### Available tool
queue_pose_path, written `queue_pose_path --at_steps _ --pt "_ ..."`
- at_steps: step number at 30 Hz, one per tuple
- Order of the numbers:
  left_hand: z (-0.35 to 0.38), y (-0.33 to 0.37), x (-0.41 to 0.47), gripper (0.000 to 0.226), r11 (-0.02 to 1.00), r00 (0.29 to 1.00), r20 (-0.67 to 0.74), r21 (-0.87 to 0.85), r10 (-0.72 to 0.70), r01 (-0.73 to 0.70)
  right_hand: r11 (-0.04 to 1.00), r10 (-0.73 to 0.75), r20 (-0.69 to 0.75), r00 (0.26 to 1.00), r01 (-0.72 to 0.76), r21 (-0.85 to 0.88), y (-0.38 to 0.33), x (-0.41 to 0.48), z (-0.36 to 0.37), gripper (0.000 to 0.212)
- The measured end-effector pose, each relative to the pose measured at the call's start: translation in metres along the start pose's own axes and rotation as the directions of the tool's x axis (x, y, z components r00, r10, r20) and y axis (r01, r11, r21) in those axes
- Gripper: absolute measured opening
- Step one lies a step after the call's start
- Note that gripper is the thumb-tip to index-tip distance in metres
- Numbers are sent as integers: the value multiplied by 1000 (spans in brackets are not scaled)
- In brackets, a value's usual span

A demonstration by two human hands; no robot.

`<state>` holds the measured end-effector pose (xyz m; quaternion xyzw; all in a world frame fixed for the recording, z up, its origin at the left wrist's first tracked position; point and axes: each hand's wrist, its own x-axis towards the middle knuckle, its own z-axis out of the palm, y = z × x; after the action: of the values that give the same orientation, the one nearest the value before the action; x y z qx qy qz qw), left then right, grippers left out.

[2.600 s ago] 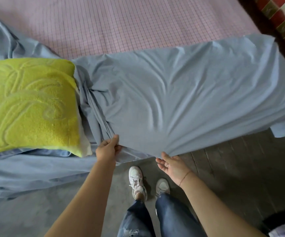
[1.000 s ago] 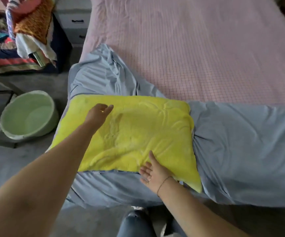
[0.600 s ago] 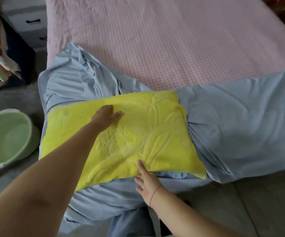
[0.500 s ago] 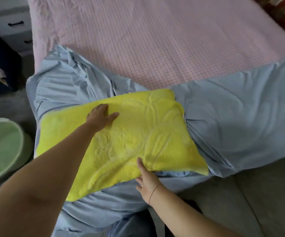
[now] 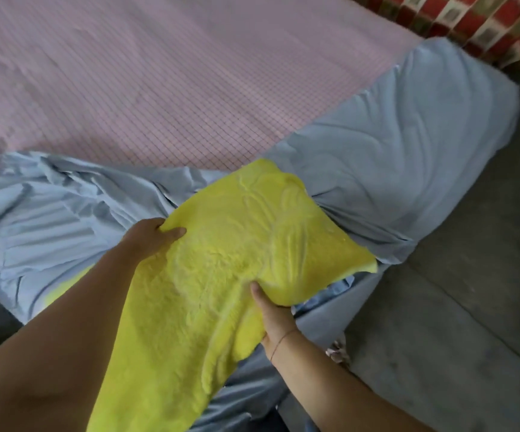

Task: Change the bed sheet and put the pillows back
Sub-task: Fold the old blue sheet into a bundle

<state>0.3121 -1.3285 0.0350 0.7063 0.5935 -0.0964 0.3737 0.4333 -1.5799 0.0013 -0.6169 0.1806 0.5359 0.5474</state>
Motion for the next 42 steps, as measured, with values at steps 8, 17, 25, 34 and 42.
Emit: queue_pose_path --at_steps 8,17,25,34,42 --pt "-36 43 -39 18 905 987 45 -408 155 -123 984 -117 107 987 101 146 -49 -54 -2 94" --pt "-62 170 -78 26 819 945 127 -542 301 -188 894 -352 177 919 275 353 -156 -76 -58 57" --pt "-43 346 -70 17 722 879 85 -611 469 -326 801 -518 79 852 451 394 -320 -73 -134 33" --pt "27 547 12 22 723 878 82 -607 471 -331 784 -538 52 841 477 398 -504 30 -220 38" --pt "102 667 127 20 751 906 108 -603 410 -268 830 -532 117 838 489 268 -637 164 -282 98"
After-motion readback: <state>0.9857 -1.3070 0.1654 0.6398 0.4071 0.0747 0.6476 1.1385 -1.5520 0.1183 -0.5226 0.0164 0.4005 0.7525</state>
